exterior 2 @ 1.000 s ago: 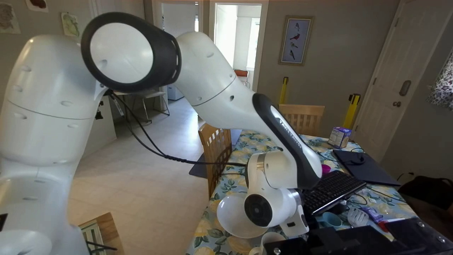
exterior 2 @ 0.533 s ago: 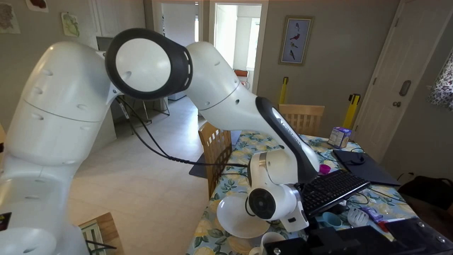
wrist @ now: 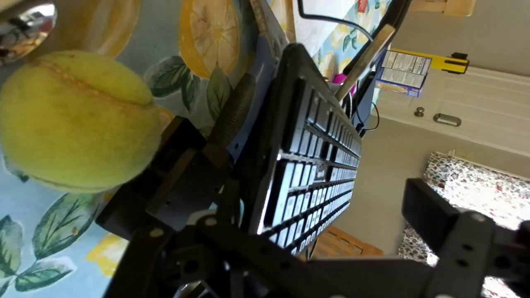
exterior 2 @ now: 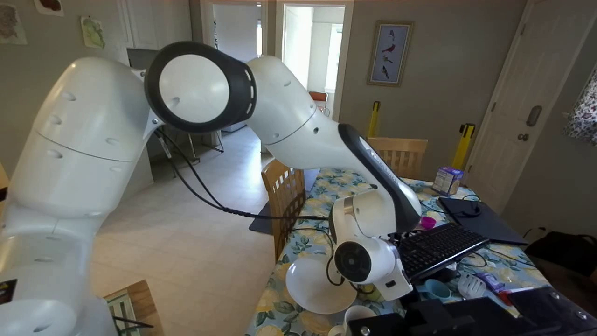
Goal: Pick up the computer keyboard and put it on top of the pot
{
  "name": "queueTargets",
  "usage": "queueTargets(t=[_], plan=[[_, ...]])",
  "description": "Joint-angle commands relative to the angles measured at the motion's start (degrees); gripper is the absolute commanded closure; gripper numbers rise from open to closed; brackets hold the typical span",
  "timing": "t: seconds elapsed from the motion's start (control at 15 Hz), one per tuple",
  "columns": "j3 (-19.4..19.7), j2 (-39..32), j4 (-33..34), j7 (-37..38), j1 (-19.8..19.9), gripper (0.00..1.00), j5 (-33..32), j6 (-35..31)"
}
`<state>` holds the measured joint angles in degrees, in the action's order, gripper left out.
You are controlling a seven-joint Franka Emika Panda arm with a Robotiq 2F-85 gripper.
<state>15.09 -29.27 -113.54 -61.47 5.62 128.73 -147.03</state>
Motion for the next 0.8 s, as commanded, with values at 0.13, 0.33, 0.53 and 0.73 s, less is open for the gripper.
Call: queueTargets(t=[0.13,0.33,0.53,0.73], plan=[[1.19,0.11,-0.29,1.46,-2.59,0.0,-6.37,-10.43],[-0.12,4.64,-4.1,-0.22,-4.46,0.0,-8.73,-15.84],[-2.16,12.19,-11.36,-0.02,-8.51,0.0,-15.46,-23.85],[-1.96,18.01,-13.72,-6.29,-15.05,0.0,-12.05,-38.86]])
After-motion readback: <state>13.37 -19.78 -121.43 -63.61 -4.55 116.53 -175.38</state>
